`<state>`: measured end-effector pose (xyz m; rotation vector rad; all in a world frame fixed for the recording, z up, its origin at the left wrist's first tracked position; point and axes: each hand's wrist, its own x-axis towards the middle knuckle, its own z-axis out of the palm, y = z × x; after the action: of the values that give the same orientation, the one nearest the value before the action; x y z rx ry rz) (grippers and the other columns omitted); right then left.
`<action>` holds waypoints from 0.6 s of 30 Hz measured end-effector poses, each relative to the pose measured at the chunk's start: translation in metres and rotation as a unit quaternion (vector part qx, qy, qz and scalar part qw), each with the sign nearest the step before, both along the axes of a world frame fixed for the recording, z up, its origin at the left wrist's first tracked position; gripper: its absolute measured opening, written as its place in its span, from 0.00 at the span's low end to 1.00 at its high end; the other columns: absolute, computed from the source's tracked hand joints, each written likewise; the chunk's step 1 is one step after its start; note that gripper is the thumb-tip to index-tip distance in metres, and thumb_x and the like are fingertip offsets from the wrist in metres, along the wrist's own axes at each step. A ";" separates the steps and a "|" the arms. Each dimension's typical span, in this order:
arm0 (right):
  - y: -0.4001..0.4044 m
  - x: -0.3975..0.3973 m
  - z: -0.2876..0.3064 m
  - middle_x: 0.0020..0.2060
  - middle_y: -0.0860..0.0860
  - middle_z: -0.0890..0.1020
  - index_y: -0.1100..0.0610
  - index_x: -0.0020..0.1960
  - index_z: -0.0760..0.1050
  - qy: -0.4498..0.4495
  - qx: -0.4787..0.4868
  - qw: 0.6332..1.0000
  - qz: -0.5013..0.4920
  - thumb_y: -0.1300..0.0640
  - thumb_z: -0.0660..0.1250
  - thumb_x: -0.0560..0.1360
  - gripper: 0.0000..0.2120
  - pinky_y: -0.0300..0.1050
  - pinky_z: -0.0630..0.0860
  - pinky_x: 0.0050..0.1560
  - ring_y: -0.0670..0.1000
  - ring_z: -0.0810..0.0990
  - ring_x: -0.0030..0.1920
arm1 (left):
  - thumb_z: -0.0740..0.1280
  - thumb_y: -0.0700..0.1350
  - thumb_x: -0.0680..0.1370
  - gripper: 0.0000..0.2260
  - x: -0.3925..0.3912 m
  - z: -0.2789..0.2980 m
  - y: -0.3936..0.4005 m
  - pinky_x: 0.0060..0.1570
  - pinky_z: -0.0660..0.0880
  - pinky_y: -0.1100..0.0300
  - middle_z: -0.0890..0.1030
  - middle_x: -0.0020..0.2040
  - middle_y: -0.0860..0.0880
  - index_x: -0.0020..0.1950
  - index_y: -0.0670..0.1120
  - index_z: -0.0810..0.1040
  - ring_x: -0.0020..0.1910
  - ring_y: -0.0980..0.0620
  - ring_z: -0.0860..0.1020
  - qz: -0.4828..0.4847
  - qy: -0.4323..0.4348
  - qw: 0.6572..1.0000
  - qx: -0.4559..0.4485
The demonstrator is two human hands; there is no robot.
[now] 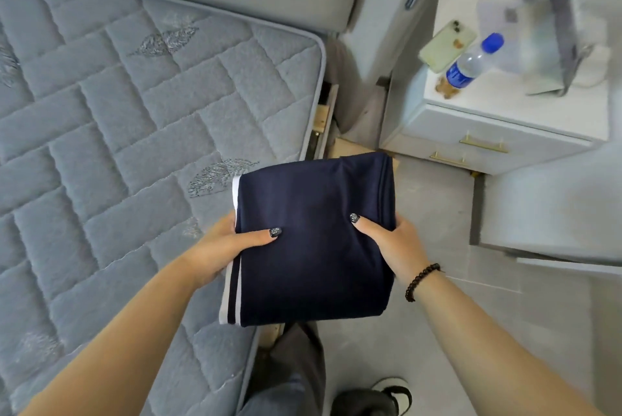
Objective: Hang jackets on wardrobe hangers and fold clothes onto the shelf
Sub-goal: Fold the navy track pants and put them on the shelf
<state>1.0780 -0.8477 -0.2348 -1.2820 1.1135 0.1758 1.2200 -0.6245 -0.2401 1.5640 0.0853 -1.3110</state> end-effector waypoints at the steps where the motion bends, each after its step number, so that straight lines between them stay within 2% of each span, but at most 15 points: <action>1: -0.009 -0.014 0.012 0.43 0.46 0.85 0.51 0.52 0.79 -0.003 -0.011 1.000 -0.013 0.52 0.76 0.68 0.14 0.46 0.80 0.45 0.50 0.84 0.46 | 0.79 0.51 0.65 0.30 -0.006 0.011 -0.012 0.57 0.76 0.51 0.83 0.57 0.50 0.65 0.49 0.75 0.56 0.49 0.82 -0.021 -0.011 1.000 -0.005; 5: -0.054 -0.098 0.074 0.45 0.46 0.86 0.52 0.52 0.80 -0.032 -0.041 0.995 -0.086 0.53 0.76 0.68 0.13 0.52 0.80 0.51 0.51 0.84 0.48 | 0.74 0.42 0.72 0.22 -0.059 0.072 -0.083 0.54 0.79 0.56 0.83 0.57 0.51 0.64 0.50 0.74 0.55 0.51 0.82 -0.073 -0.054 0.994 -0.055; 8: -0.077 -0.165 0.116 0.46 0.47 0.86 0.52 0.53 0.80 -0.054 -0.058 0.986 -0.148 0.55 0.75 0.69 0.13 0.51 0.79 0.52 0.50 0.84 0.48 | 0.74 0.42 0.72 0.22 -0.109 0.114 -0.128 0.54 0.79 0.54 0.83 0.56 0.52 0.64 0.51 0.74 0.54 0.52 0.82 -0.108 -0.080 0.987 -0.084; 13: -0.104 -0.279 0.184 0.46 0.48 0.86 0.53 0.52 0.80 -0.085 -0.090 0.967 -0.222 0.58 0.73 0.69 0.11 0.49 0.79 0.49 0.51 0.84 0.48 | 0.73 0.40 0.74 0.19 -0.202 0.181 -0.189 0.53 0.80 0.57 0.84 0.55 0.53 0.63 0.51 0.76 0.54 0.53 0.82 -0.168 -0.117 0.970 -0.134; 18: -0.125 -0.396 0.257 0.47 0.46 0.85 0.51 0.53 0.79 -0.104 -0.133 0.945 -0.279 0.54 0.74 0.67 0.15 0.52 0.79 0.51 0.51 0.84 0.49 | 0.73 0.42 0.74 0.18 -0.299 0.250 -0.244 0.58 0.77 0.49 0.83 0.56 0.53 0.62 0.51 0.76 0.55 0.51 0.82 -0.240 -0.144 0.944 -0.173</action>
<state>0.6823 -0.9727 0.0219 -1.1343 1.2998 -0.5394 0.9206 -0.8683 0.0103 1.4969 -0.7155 -1.3529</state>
